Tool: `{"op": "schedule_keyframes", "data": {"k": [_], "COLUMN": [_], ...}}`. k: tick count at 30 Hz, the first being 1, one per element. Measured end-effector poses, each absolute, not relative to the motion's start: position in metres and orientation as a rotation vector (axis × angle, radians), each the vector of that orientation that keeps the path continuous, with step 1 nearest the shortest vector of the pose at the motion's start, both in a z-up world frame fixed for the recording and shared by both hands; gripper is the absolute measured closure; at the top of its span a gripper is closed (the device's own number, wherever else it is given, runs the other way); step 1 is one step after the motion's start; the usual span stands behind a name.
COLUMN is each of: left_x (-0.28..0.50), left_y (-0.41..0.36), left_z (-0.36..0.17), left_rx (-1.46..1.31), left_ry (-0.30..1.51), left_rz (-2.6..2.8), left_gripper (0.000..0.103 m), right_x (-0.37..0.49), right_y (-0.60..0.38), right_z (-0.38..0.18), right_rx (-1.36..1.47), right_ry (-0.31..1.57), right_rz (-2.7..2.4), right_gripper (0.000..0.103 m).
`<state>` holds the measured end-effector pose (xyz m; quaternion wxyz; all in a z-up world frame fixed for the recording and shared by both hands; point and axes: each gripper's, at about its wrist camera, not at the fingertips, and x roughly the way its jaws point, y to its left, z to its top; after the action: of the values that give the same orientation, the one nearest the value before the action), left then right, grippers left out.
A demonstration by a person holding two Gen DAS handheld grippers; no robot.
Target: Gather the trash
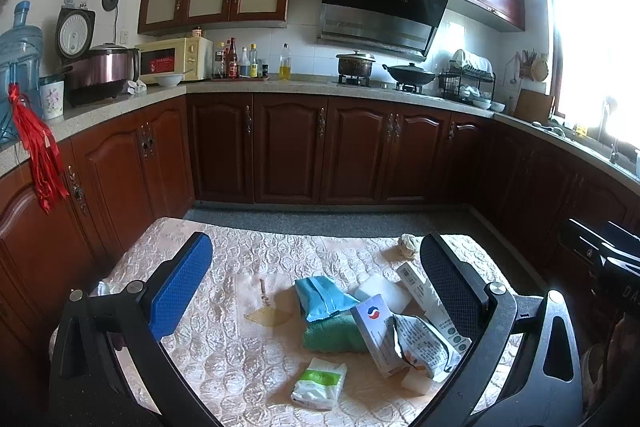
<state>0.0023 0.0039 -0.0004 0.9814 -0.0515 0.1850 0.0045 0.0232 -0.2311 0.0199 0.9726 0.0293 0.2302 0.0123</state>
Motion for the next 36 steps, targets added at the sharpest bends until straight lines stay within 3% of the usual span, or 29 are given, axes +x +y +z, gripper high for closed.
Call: {"op": "schedule_keyframes", "data": {"k": [36], "left_x": [0.009], "left_y": [0.002], "left_z": [-0.008], "left_rx": [-0.174], "left_ry": [0.451], "left_rz": [0.003], "left_gripper": [0.000], "right_x": [0.030], "right_y": [-0.234], "right_z": [0.007], "right_rx": [0.055], "right_ry": [0.503], "right_rz": [0.013], "right_gripper": [0.000]}}
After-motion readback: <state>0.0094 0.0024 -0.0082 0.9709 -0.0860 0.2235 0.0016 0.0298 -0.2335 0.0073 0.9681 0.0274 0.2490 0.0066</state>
